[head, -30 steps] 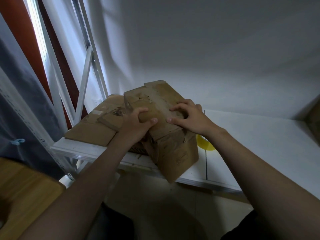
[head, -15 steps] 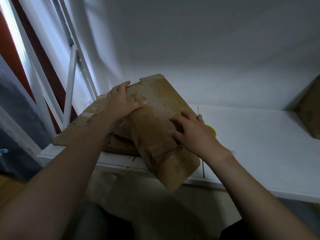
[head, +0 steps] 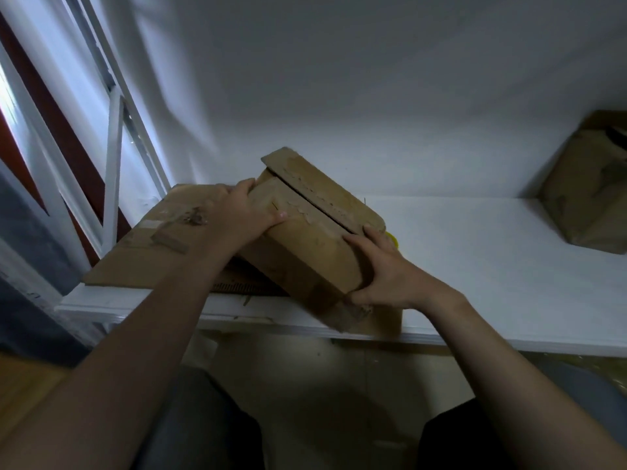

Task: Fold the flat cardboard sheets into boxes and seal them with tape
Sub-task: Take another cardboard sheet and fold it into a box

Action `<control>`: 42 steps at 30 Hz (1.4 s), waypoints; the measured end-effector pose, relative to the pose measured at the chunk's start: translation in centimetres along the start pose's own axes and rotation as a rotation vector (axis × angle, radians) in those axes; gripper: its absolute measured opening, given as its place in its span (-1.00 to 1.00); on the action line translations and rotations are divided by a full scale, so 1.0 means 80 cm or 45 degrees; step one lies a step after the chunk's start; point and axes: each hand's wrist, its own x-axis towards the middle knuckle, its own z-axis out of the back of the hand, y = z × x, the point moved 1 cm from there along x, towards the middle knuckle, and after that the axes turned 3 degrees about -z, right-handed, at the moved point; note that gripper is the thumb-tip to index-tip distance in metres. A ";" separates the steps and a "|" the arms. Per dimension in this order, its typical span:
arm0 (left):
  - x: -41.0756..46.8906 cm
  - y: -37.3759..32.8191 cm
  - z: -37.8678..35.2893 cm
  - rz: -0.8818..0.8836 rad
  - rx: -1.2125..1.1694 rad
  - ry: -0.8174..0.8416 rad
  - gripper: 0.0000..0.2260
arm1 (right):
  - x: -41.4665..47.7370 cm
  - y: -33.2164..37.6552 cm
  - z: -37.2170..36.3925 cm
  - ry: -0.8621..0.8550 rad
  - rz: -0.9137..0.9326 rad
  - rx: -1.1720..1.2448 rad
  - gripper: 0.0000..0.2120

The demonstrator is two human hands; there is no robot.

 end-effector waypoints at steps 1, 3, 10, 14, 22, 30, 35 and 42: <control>-0.007 0.000 -0.007 0.017 0.016 0.037 -0.09 | 0.000 -0.010 0.002 0.029 -0.014 0.001 0.04; -0.021 0.000 -0.022 0.058 0.056 0.064 -0.10 | 0.000 -0.024 0.005 0.071 -0.028 -0.031 0.04; -0.062 0.003 -0.061 0.040 -0.301 0.151 -0.09 | -0.002 -0.061 0.017 0.097 -0.164 -0.169 -0.02; -0.056 -0.001 -0.078 0.040 -0.291 0.226 0.05 | -0.004 -0.079 0.024 0.125 -0.203 -0.187 -0.06; -0.017 -0.021 -0.090 0.015 -0.115 0.320 -0.07 | 0.005 -0.091 0.026 0.099 -0.180 -0.137 -0.06; -0.019 -0.014 -0.094 -0.034 0.034 0.375 -0.18 | 0.014 -0.078 0.010 -0.013 0.012 -0.046 -0.09; -0.026 -0.005 -0.098 -0.102 0.056 0.383 -0.28 | 0.020 -0.072 -0.005 0.003 -0.023 -0.092 -0.08; -0.020 -0.023 -0.122 -0.365 0.357 0.302 -0.33 | 0.016 -0.082 0.013 0.058 -0.058 -0.143 -0.06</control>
